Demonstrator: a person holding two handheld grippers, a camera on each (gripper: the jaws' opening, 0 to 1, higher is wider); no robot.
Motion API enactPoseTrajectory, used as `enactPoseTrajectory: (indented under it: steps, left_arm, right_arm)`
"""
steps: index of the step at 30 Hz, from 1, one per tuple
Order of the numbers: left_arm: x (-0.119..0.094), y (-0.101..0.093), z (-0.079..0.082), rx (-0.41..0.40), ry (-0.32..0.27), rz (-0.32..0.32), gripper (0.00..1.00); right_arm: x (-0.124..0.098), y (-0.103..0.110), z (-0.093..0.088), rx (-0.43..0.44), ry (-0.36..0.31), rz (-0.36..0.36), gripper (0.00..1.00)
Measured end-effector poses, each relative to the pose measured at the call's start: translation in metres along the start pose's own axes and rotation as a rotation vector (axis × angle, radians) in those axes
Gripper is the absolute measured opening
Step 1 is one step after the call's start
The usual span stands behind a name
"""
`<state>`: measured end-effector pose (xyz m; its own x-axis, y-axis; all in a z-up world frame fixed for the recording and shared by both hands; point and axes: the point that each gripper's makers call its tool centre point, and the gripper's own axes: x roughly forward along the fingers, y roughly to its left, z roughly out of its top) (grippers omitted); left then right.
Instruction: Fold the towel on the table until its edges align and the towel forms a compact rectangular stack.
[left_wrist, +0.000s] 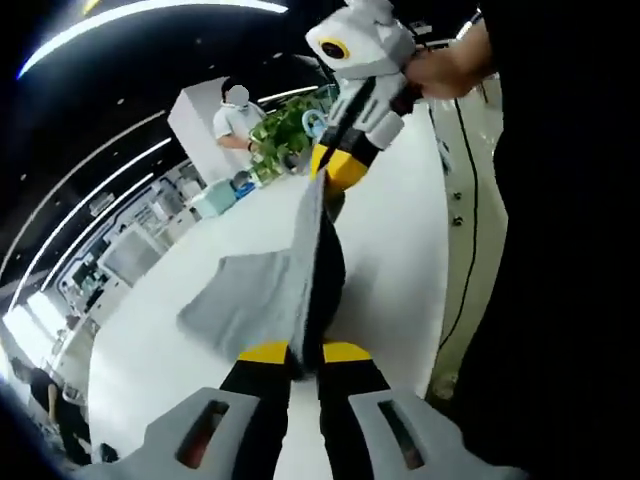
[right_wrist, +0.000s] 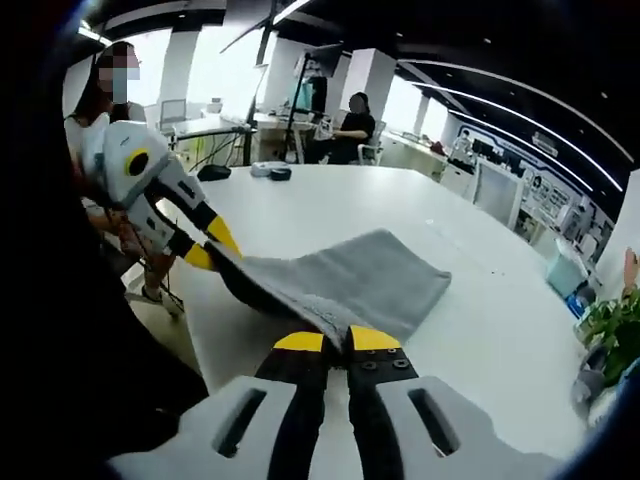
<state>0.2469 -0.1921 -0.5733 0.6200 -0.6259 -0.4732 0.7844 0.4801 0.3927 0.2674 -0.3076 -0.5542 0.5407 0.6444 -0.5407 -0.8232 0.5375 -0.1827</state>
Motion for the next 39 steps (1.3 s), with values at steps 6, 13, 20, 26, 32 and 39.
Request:
enactPoseTrajectory:
  steps: [6, 13, 20, 26, 32, 39]
  left_arm:
    - [-0.014, 0.0, 0.016, -0.035, 0.019, -0.119, 0.07]
    - [-0.021, 0.017, 0.036, -0.138, -0.019, -0.169, 0.06]
    - [-0.034, 0.029, 0.056, -0.214, -0.067, -0.228, 0.05]
    - [-0.042, 0.034, 0.065, -0.325, -0.118, -0.245, 0.05]
    - [-0.044, 0.038, 0.069, -0.378, -0.138, -0.236, 0.05]
    - [-0.044, 0.04, 0.071, -0.409, -0.138, -0.241, 0.05]
  right_arm:
    - [-0.012, 0.017, -0.009, -0.14, 0.037, 0.198, 0.04]
    - [-0.023, 0.012, 0.008, -0.092, 0.005, 0.25, 0.03]
    - [-0.036, 0.01, 0.029, 0.018, -0.085, 0.314, 0.03]
    - [-0.044, -0.001, 0.052, 0.071, -0.152, 0.325, 0.02]
    - [-0.04, 0.0, 0.056, 0.08, -0.154, 0.342, 0.01]
    - [-0.038, 0.002, 0.055, 0.104, -0.143, 0.37, 0.01]
